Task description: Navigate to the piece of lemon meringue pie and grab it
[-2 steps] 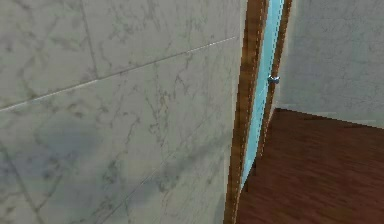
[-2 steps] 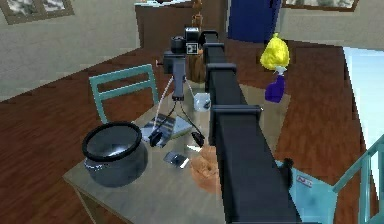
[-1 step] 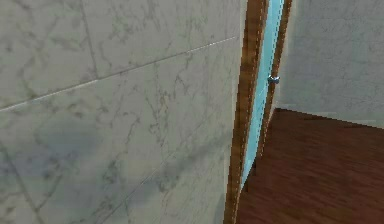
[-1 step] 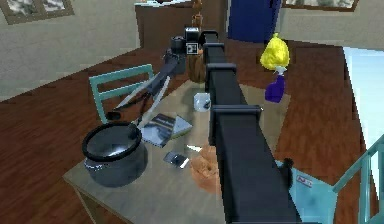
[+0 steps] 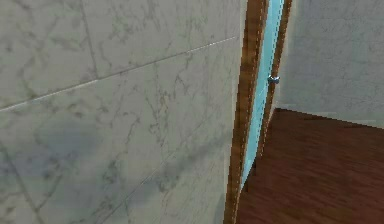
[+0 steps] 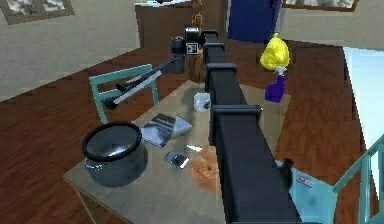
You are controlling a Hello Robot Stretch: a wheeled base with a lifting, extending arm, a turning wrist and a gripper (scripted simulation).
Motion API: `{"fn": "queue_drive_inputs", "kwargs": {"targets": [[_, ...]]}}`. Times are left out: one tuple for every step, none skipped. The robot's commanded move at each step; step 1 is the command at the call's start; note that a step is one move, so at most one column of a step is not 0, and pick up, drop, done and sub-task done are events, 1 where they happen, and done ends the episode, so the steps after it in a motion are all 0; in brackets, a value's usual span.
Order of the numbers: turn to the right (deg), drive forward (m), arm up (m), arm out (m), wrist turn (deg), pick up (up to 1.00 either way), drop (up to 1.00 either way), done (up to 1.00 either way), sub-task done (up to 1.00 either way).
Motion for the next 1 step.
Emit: {"fn": "queue_drive_inputs", "kwargs": {"targets": [[0.0,0.00,0.00,0.00,45.0,0.00,0.00,0.00,0.00]]}}
